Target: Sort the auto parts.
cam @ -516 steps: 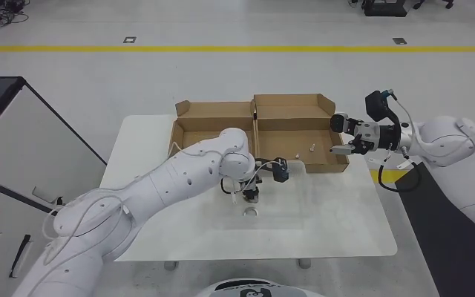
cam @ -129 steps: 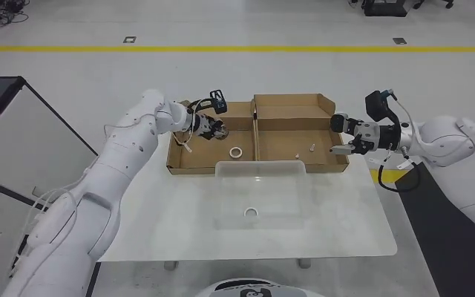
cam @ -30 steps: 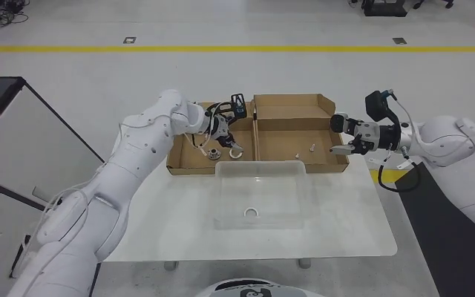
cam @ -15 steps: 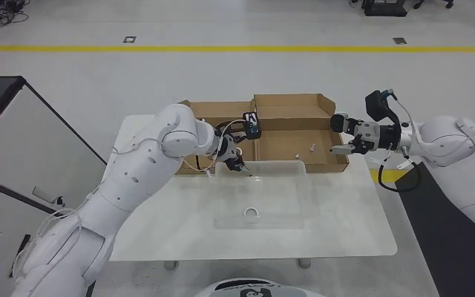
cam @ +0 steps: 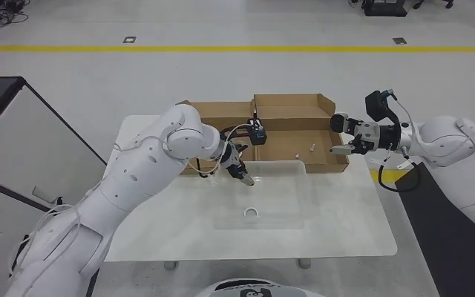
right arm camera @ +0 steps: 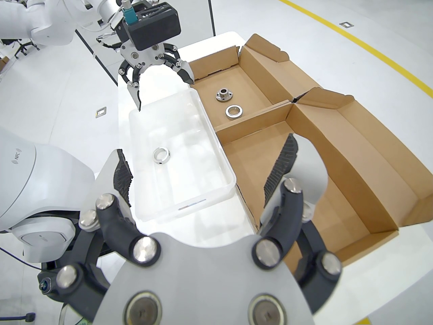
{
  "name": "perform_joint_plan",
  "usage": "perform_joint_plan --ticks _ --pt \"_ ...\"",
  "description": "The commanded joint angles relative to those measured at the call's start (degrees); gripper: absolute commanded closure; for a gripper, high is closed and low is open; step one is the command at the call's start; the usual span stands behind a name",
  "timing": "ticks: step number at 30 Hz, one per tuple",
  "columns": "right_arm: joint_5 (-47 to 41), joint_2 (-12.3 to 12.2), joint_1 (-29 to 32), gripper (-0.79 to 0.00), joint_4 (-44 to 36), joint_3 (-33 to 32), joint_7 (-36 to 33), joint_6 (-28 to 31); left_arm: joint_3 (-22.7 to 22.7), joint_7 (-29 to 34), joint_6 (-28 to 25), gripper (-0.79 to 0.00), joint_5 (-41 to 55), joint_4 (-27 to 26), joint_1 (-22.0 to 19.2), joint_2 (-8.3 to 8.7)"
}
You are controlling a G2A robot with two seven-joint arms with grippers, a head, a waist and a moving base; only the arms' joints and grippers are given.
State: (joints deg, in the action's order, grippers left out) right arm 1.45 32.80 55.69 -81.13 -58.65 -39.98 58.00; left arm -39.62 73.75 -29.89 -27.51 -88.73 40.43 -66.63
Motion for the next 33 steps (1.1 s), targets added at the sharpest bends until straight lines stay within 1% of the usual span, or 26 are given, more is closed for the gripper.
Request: perform_joint_plan --ticks 1,9,17,18,20,25,27,28,33 --pt "0.0 0.0 0.0 -0.785 0.0 0.0 0.0 0.0 1.28 0.68 0.16 -0.785 -0.93 -0.75 0.23 -0.14" --pt "0.0 0.0 0.0 -0.785 0.0 0.0 0.0 0.0 6.73 2.88 2.24 -0.785 -0.88 0.32 -1.58 -1.1" --pt "0.0 0.0 0.0 -0.785 0.0 0.0 0.0 0.0 11.67 3.99 3.35 -0.779 1.63 2.21 -5.3 -1.59" --pt "0.0 0.0 0.0 -0.785 0.0 0.0 0.0 0.0 12.32 3.94 3.3 -0.727 1.94 2.72 -5.68 -1.79" --pt "0.0 0.0 0.0 -0.785 0.0 0.0 0.0 0.0 13.6 4.02 3.39 -0.723 2.34 4.13 -6.41 -2.24" --pt "0.0 0.0 0.0 -0.785 0.0 0.0 0.0 0.0 16.38 3.54 2.91 -0.603 4.4 7.24 -7.91 -3.58" --pt "0.0 0.0 0.0 -0.785 0.0 0.0 0.0 0.0 17.47 3.42 2.78 -0.517 5.04 8.23 -8.5 -4.11" --pt "0.0 0.0 0.0 -0.785 0.0 0.0 0.0 0.0 18.0 3.41 2.77 -0.499 5.32 8.81 -8.78 -4.34" --pt "0.0 0.0 0.0 -0.785 0.0 0.0 0.0 0.0 20.96 3.72 3.09 -0.489 6.25 11.05 -10.07 -5.28"
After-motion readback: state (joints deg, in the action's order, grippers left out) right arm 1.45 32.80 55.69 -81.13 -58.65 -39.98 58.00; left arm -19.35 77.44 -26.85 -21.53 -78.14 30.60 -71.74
